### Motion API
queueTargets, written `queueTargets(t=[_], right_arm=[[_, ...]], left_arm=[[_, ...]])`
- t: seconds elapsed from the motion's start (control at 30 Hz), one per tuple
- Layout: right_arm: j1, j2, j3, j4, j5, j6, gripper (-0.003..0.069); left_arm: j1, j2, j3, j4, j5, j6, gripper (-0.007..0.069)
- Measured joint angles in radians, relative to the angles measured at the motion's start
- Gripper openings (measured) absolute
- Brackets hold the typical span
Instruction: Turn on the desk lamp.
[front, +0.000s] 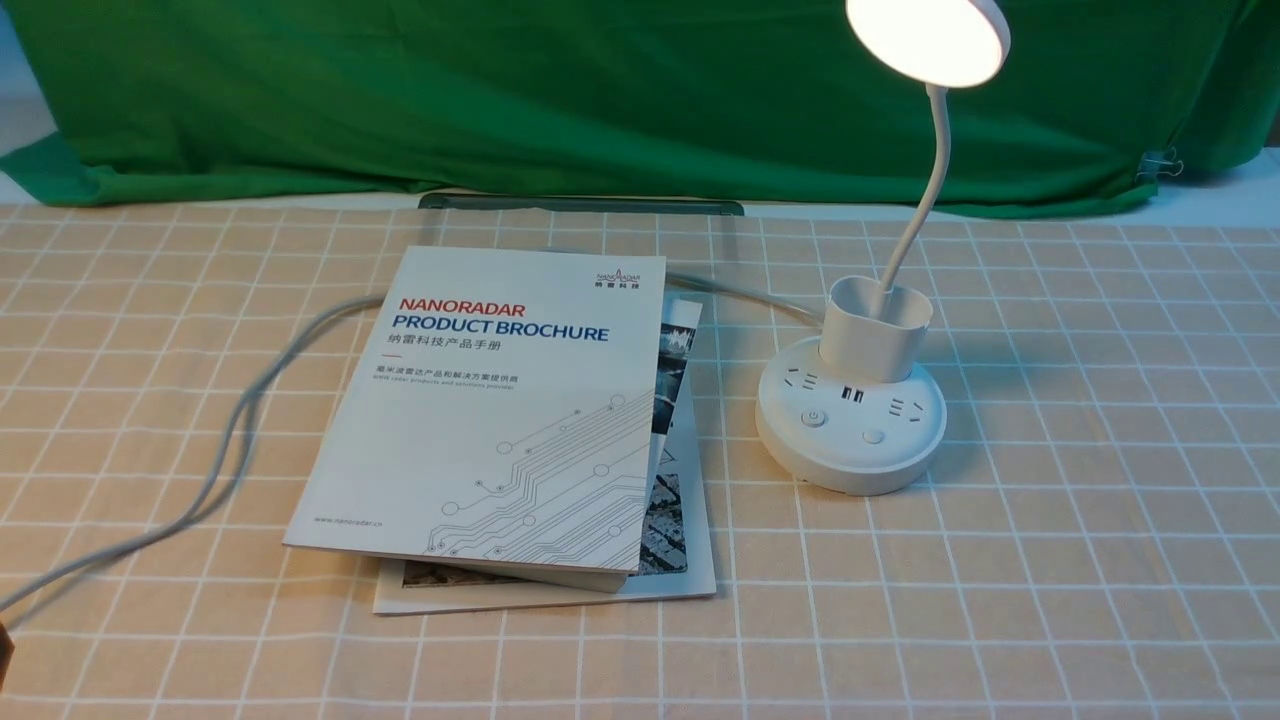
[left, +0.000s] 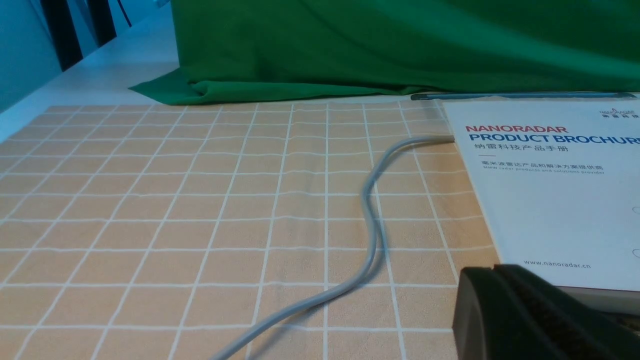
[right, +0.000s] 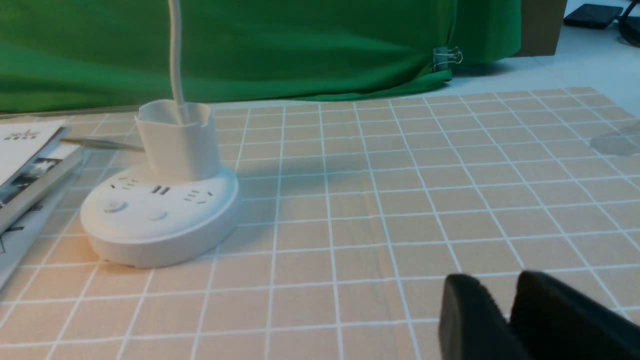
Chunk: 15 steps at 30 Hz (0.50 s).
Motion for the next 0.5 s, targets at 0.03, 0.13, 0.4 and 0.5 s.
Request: queueTargets(t=[0.03, 0.13, 0.4, 0.5], right_arm=[[0.000, 0.000, 0.000, 0.000, 0.000, 0.000, 0.0195], [0.000, 0.000, 0.000, 0.000, 0.000, 0.000, 0.0202], [0.000, 0.000, 0.000, 0.000, 0.001, 0.001, 0.0214], [0.000, 0.000, 0.000, 0.000, 0.001, 0.001, 0.0217]], left_arm=[[0.000, 0.000, 0.000, 0.000, 0.000, 0.000, 0.0021], [0.000, 0.000, 0.000, 0.000, 0.000, 0.000, 0.0021], [0.000, 0.000, 0.000, 0.000, 0.000, 0.000, 0.0021], [0.000, 0.000, 0.000, 0.000, 0.000, 0.000, 0.0021]])
